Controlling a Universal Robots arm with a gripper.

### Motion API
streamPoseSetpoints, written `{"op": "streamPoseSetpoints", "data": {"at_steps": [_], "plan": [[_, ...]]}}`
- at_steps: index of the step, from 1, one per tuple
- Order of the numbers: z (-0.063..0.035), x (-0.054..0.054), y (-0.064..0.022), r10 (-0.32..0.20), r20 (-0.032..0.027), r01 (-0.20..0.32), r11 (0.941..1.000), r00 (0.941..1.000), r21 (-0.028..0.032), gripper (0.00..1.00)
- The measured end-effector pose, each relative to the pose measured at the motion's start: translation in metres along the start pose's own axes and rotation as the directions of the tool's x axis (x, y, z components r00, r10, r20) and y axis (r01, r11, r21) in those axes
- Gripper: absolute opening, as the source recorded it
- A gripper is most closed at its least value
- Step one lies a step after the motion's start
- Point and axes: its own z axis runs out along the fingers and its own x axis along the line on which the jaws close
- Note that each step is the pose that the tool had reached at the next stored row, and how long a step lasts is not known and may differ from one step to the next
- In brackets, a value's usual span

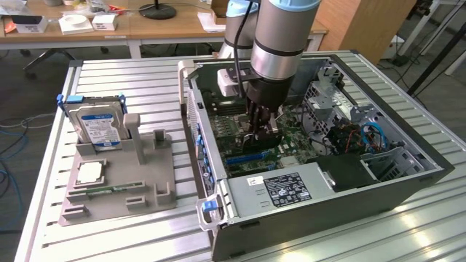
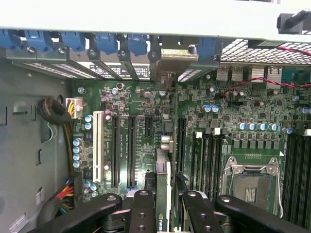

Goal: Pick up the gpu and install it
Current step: 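Insert the gpu into the slot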

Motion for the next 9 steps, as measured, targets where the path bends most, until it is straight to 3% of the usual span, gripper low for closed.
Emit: {"op": "streamPoseSetpoints", "data": {"at_steps": [9], "plan": [[0.0014,0.0,-0.0001,0.0,0.0,0.0,1.0,1.0,-0.0032,0.26]]}}
